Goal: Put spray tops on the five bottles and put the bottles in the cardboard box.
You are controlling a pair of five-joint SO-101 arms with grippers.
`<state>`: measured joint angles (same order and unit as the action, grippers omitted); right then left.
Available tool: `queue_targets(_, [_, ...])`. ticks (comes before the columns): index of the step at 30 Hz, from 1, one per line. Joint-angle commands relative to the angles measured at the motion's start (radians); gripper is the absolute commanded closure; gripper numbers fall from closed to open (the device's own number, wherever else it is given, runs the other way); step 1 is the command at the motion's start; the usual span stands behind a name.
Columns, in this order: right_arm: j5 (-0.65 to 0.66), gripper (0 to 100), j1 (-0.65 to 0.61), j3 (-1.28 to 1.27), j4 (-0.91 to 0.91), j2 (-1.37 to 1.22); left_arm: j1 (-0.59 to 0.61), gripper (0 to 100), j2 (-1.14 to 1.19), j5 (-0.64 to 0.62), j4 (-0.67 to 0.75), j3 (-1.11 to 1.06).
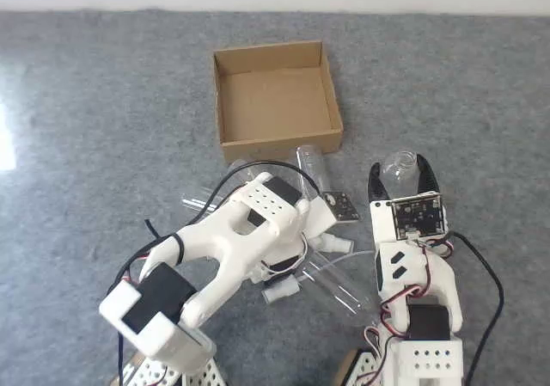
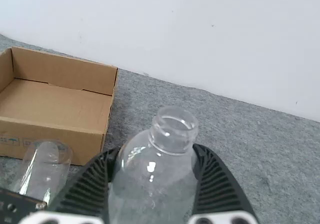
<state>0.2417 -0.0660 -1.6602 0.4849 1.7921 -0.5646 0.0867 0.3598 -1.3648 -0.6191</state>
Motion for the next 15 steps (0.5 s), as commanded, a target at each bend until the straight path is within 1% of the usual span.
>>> queue_targets(1, [0.021,98.9,0.002,-0.023,-0.016,0.013,-0.006,98,-0.011,-0.028,-0.018,0.033])
queue_targets(6, [0.025,98.9,0.002,-0.023,-0.016,0.013,-0.006,98,-0.046,-0.029,-0.061,0.039])
queue_targets(11, [0.026,98.9,0.002,-0.023,-0.016,0.013,-0.006,98,-0.261,-0.031,-0.149,0.035])
queue_targets(15, [0.026,98.9,0.002,-0.023,-0.016,0.013,0.0,98,-0.407,-0.032,-0.161,0.015])
